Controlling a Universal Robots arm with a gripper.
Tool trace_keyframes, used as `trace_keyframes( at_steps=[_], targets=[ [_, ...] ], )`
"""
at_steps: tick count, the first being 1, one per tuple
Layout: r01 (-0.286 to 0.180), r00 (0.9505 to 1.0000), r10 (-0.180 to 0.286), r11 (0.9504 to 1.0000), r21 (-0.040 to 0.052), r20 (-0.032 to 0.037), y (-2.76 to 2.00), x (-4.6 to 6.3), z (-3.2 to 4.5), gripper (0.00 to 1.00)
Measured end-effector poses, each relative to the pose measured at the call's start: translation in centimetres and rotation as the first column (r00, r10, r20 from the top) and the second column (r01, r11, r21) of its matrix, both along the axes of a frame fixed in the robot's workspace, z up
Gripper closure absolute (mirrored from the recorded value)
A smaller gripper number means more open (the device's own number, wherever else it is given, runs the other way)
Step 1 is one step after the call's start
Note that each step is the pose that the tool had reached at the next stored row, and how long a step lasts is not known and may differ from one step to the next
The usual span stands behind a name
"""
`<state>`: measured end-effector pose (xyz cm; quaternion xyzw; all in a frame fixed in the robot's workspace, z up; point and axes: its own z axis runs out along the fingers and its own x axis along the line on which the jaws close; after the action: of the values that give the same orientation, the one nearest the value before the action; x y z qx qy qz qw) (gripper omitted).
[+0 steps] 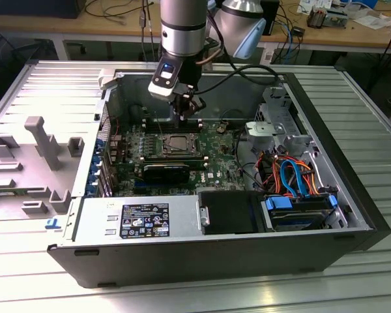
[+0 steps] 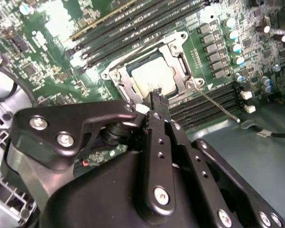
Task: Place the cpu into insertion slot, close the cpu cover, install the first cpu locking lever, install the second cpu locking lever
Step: 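Install the first cpu locking lever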
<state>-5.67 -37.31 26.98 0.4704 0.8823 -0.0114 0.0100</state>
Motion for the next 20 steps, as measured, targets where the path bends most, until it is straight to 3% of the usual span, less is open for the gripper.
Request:
trace_keyframes(
  at_steps=[3, 5, 9, 11, 12, 14, 15, 17, 18, 20],
  targets=[
    [-0.048, 0.9988, 0.048, 0.9988, 0.0006, 0.0002, 0.0, 0.0, 0.21, 0.89],
    [-0.097, 0.9953, 0.097, 0.9953, 0.0004, 0.0, 0.0, 0.0, 0.22, 0.89],
    [-0.225, 0.9743, 0.225, 0.9743, 0.0003, 0.0, 0.0, 0.0, 0.22, 0.89],
    [-0.289, 0.9574, 0.289, 0.9574, 0.0003, -0.0001, 0.0, 0.0, 0.23, 0.89],
    [-0.306, 0.9519, 0.306, 0.9519, 0.0003, -0.0001, 0.0, 0.0, 0.23, 0.89],
    [-0.358, 0.9338, 0.358, 0.9338, 0.0004, 0.0, 0.0, 0.0, 0.22, 0.89],
    [-0.373, 0.9278, 0.373, 0.9278, 0.0003, 0.0, 0.0, 0.0, 0.23, 0.89],
    [-0.428, 0.904, 0.428, 0.904, 0.0003, 0.0, 0.0, 0.0, 0.23, 0.89],
    [-0.444, 0.896, 0.444, 0.896, 0.0003, 0.0, 0.0, 0.0, 0.23, 0.89],
    [-0.499, 0.8664, 0.499, 0.8664, 0.0003, -0.0001, 0.0, 0.0, 0.23, 0.89]
  ],
)
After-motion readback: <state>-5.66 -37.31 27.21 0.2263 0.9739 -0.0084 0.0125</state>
